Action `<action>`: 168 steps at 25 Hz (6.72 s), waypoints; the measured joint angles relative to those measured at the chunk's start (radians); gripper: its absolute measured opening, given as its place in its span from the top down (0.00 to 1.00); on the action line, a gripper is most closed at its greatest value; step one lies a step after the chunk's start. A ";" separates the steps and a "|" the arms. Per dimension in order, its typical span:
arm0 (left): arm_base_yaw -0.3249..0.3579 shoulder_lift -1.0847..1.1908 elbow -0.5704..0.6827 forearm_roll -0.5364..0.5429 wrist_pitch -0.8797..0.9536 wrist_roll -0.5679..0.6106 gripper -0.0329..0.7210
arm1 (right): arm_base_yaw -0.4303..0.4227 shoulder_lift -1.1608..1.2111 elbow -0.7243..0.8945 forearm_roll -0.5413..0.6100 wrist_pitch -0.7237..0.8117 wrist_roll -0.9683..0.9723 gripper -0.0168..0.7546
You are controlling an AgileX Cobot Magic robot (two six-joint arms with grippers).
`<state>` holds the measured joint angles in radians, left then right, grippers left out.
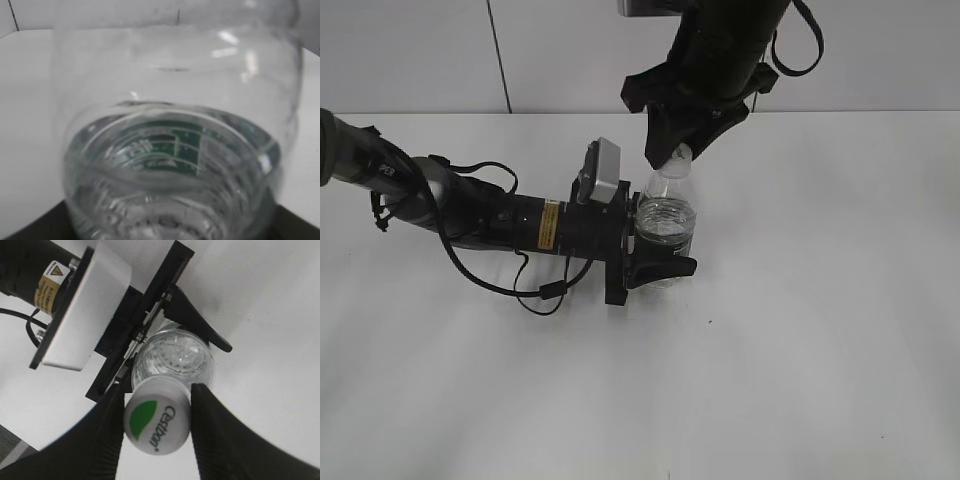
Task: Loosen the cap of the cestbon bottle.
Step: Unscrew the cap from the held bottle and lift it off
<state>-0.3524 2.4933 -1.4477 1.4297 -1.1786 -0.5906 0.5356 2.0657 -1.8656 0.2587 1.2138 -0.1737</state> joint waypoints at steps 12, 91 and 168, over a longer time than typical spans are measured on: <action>0.000 0.000 0.000 0.001 0.000 0.001 0.42 | 0.000 0.000 0.000 0.011 -0.009 -0.256 0.58; 0.035 0.002 0.000 0.011 -0.037 -0.051 0.42 | 0.000 0.004 -0.076 -0.029 0.002 0.223 0.28; 0.035 0.002 0.000 -0.001 -0.023 -0.051 0.42 | 0.000 0.053 -0.120 -0.006 0.007 0.287 0.40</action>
<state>-0.3176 2.4949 -1.4477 1.4290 -1.2011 -0.6418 0.5356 2.1190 -1.9860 0.2532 1.2207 0.1129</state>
